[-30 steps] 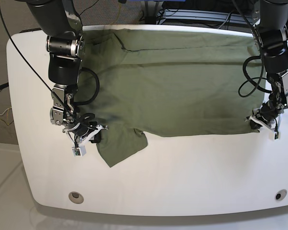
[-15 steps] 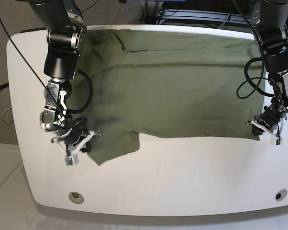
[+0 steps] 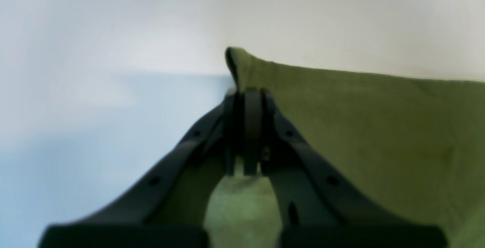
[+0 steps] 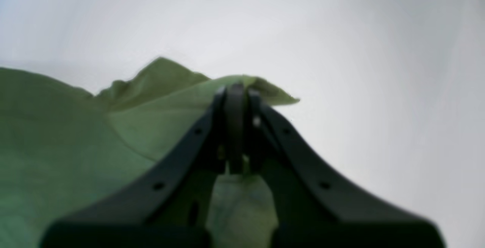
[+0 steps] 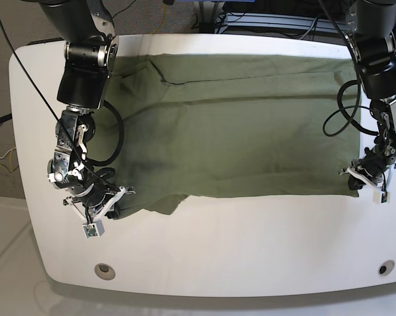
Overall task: Fold the T-shirt properly
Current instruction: 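Lift the pinched edge and fold it over onto the folded edge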
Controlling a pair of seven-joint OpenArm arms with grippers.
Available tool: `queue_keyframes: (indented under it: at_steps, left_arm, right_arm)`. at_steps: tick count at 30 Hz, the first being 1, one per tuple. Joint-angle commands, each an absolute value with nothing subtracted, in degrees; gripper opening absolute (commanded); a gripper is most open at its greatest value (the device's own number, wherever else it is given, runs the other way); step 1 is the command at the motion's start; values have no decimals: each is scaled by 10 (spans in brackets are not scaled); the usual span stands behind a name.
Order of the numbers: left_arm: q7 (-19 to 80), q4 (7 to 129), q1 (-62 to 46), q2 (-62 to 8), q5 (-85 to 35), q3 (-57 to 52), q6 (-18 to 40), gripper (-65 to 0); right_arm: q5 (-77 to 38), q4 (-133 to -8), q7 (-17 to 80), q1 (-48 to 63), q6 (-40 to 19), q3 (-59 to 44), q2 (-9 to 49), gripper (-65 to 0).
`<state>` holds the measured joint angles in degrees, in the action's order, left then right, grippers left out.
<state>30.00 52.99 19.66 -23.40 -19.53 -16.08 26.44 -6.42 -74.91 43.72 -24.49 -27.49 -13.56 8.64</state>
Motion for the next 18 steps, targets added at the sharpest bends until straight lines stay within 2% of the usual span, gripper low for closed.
queue_keyframes:
  at_steps: [1, 18]
  left_arm:
    - [293, 551, 200, -246, -202, -167, 266, -650]
    - [297, 675, 94, -267, -220, -172, 263, -650]
  right_arm:
    - [-68, -800, 437, -252, -276, -137, 91, -650]
    - [-121, -991, 534, -138, -278, -142, 84, -650]
